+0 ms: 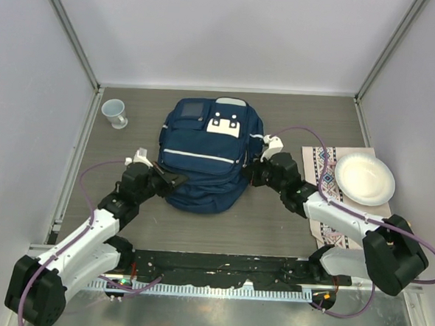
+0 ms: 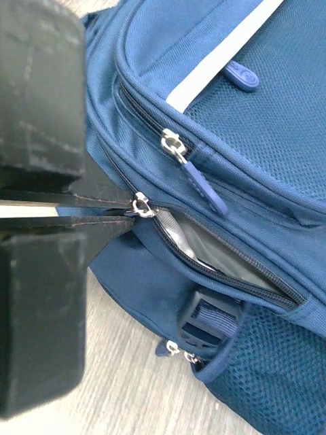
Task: Pack the student bag
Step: Zip the student bag at the center of the board.
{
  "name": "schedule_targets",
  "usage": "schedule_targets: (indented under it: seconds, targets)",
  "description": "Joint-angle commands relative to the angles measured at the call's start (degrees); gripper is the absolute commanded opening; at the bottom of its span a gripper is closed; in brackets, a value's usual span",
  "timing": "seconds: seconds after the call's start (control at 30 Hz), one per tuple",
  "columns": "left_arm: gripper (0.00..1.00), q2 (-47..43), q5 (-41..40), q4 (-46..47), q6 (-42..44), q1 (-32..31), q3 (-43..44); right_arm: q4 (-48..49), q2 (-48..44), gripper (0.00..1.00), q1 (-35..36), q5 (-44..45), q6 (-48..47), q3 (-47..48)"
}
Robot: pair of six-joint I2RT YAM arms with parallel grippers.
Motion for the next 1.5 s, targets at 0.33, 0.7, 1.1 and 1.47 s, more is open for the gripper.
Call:
schedule_targets:
  seconds: [0.33,0.7,1.1,1.47]
  targets:
    - [0.0,-1.56,0.11,-9.55,9.97,3.55,2.68,-6.66,6.64,0.01,-9.64,9.82,-8.75,12.46]
    - [0.0,1.25,7.32,-12.54,20.06,5.66,6.45,-12.36,13.06,0.01,-12.54,4.65,-16.72,22.12]
    - [0.0,5.73,16.9,-16.06,28.17,7.6,10.5,-14.31,21.67,0.01,-13.6,9.74,-20.79,29.95]
    - [0.0,6.08,23.13,-9.04,24.58,7.6,8.22,-13.43,23.09,0.01,-15.71,2.89,-16.85,32.16]
